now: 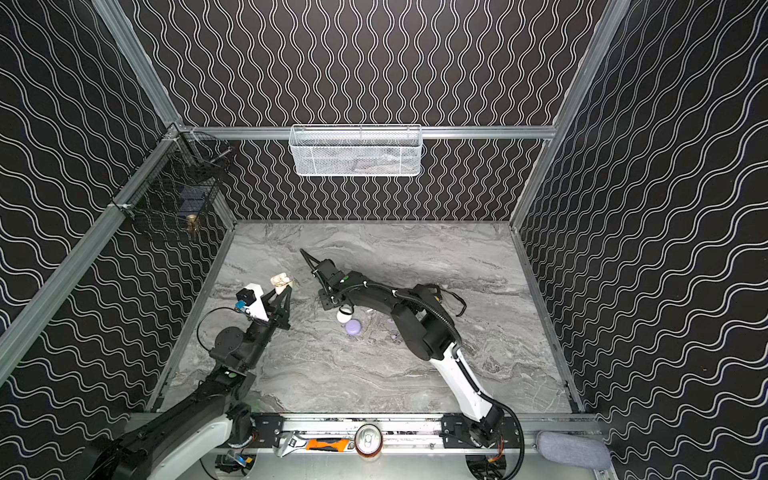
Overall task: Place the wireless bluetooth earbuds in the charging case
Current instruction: 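Move the right gripper away from the case to the white earbud on the table, then lower the right gripper and close it on the white earbud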
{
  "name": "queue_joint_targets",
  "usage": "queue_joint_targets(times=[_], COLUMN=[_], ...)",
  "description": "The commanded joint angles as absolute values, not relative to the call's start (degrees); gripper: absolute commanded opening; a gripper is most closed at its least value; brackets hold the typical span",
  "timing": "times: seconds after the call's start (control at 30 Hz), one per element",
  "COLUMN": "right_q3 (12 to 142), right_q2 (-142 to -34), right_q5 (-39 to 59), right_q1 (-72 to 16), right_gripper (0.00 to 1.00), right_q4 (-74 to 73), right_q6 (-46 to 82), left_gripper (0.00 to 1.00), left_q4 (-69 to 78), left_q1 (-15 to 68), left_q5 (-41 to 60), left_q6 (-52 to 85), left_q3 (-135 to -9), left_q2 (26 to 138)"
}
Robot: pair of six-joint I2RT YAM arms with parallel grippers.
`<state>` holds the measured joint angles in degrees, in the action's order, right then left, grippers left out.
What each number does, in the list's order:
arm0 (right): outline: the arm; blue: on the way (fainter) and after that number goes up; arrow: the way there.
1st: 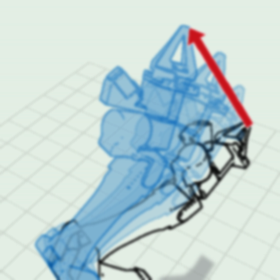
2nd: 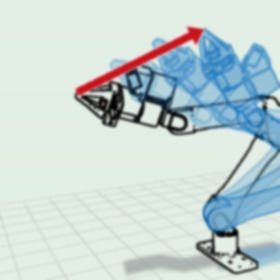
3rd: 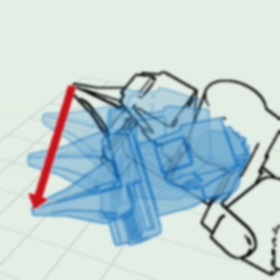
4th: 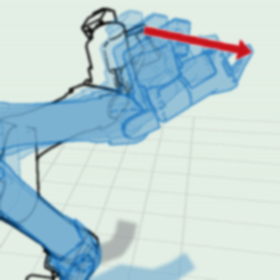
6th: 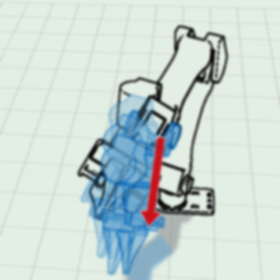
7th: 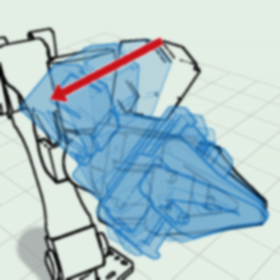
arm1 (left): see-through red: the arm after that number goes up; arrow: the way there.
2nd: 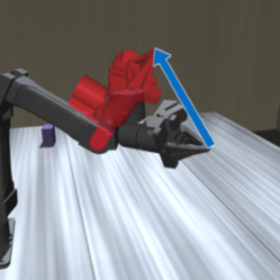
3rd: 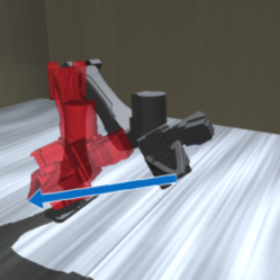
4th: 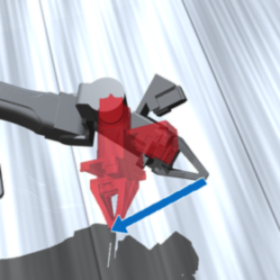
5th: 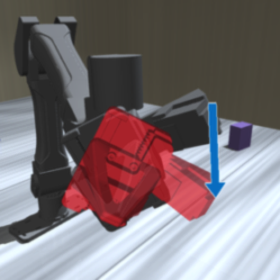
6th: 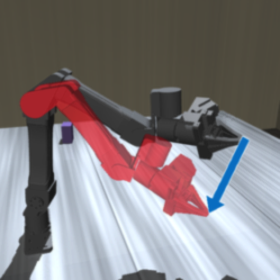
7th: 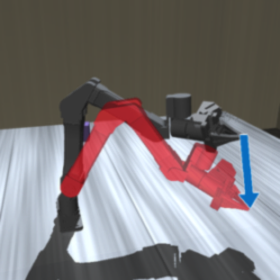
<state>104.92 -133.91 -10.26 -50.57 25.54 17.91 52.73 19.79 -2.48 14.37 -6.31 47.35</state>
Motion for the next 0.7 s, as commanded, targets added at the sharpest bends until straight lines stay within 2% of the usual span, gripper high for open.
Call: queue_joint_targets(times=[0.0,0.27,0.67], right_q3=[105.35,98.87,89.58], right_q2=[-134.48,-130.42,-124.74], right_q5=[-15.82,-19.98,-20.13], right_q1=[-50.62,-50.63,-48.75], right_gripper=[0.52,0.52,0.51], right_q4=[28.97,28.5,24.87], right_q6=[17.58,17.42,17.4], left_gripper=[0.0,0.0,0.0], left_q4=[53.44,52.65,52.38], left_q1=[19.78,19.78,19.86], left_q5=[-2.94,-2.9,-2.92], left_q6=[13.14,13.09,12.84], left_q3=[-6.5,-6.59,-6.59], left_q2=[47.29,46.17,45.4])
